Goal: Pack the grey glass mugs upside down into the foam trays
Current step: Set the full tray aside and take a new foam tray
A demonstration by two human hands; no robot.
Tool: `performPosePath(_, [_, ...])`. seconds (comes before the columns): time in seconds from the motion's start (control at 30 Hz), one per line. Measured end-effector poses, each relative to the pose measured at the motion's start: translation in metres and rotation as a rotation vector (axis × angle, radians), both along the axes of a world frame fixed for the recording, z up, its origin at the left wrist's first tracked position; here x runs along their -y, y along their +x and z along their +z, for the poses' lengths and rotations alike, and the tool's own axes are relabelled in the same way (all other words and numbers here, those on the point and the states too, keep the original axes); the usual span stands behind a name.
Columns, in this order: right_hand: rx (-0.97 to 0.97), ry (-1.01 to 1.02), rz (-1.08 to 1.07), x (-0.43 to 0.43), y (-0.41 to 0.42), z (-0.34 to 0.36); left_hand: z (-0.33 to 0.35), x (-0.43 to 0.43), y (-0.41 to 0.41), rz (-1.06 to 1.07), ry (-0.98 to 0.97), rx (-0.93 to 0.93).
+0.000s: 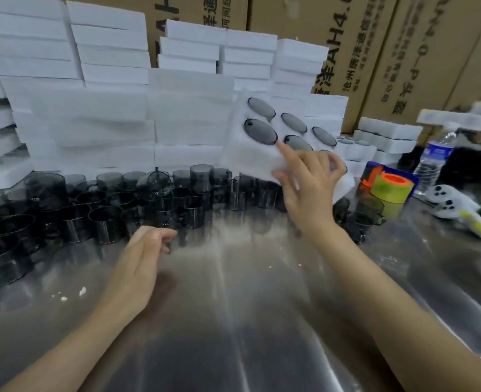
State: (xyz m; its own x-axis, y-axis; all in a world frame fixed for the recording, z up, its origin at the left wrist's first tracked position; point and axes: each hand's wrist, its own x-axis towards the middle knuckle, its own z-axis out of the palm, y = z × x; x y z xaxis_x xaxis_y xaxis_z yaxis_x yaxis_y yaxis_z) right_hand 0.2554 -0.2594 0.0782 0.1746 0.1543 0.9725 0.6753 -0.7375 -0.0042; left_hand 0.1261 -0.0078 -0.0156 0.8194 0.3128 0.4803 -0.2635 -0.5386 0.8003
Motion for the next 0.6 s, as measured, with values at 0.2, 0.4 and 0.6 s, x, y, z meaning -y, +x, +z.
performPosePath(0.2, [-0.161,-0.196,-0.144,0.015,0.107,0.056,0.0,0.005,0.029,0.114,0.264,-0.072])
performPosePath(0.4, [-0.354,-0.318,-0.176,-0.006,0.196,0.095,-0.001,-0.001,0.04,0.148,0.137,-0.064])
performPosePath(0.6, [-0.482,-0.289,-0.16,-0.048,0.238,0.099,-0.009,-0.007,0.047,0.171,0.089,-0.052])
